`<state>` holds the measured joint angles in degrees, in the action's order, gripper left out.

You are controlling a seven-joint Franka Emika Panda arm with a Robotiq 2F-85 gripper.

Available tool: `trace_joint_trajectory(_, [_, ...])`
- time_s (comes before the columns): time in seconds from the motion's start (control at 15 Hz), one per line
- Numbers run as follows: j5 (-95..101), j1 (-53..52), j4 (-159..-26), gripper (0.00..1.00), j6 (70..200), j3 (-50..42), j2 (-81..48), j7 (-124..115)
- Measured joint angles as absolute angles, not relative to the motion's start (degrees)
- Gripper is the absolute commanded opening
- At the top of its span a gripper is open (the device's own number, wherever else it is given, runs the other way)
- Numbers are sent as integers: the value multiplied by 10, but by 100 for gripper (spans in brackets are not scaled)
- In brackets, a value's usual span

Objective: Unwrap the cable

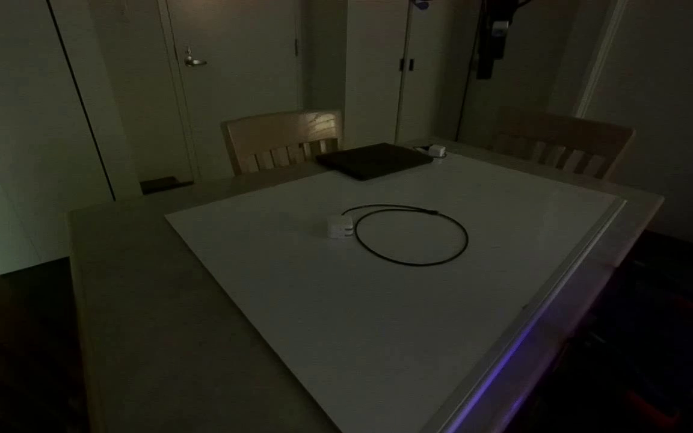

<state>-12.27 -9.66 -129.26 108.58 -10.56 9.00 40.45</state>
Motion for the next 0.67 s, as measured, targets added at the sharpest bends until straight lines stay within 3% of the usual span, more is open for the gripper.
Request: trace_joint_trajectory(0.67, [-163, -77, -1284, 100, 1091, -51, 78, 285])
